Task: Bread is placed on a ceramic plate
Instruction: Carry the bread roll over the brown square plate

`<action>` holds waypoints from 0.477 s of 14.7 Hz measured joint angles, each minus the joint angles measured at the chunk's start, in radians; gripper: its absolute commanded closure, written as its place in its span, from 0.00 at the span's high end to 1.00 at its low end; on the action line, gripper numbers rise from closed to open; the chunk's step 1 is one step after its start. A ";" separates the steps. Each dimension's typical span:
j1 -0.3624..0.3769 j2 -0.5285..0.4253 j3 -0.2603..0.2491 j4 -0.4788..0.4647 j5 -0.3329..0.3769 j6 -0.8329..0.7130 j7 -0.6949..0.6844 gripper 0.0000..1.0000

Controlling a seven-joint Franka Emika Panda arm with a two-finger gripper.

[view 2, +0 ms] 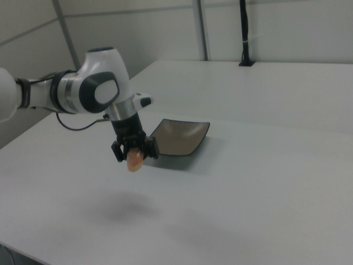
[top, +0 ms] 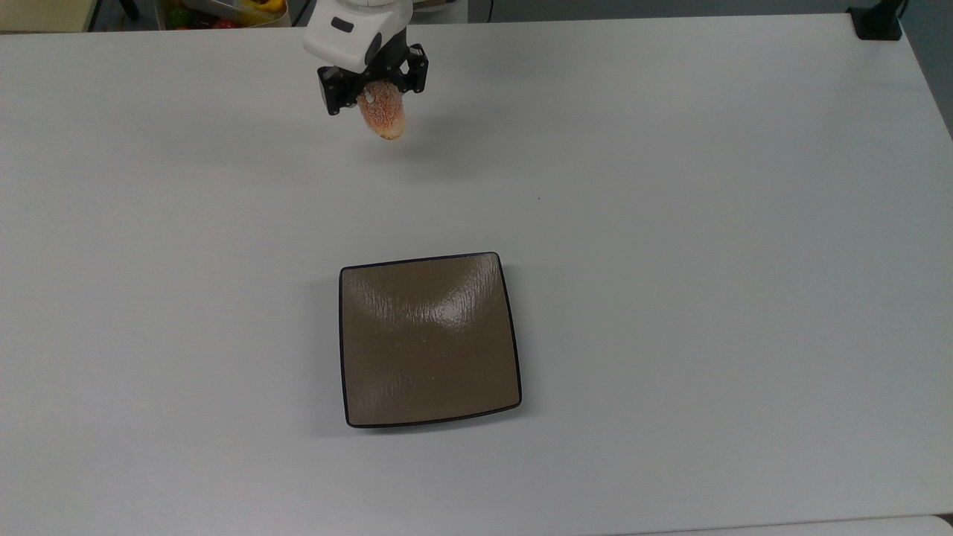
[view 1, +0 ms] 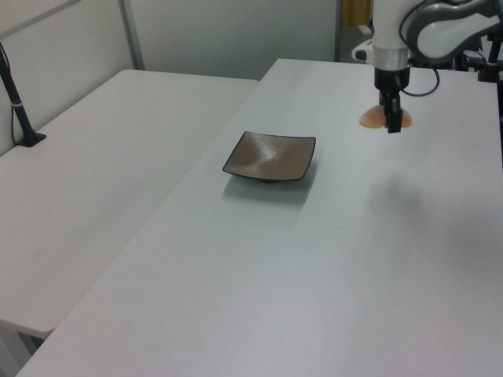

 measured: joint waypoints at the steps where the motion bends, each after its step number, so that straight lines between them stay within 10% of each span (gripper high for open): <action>1: 0.000 0.023 0.000 0.055 0.005 -0.019 0.000 0.03; 7: 0.000 0.217 0.000 0.337 0.027 -0.036 0.000 0.03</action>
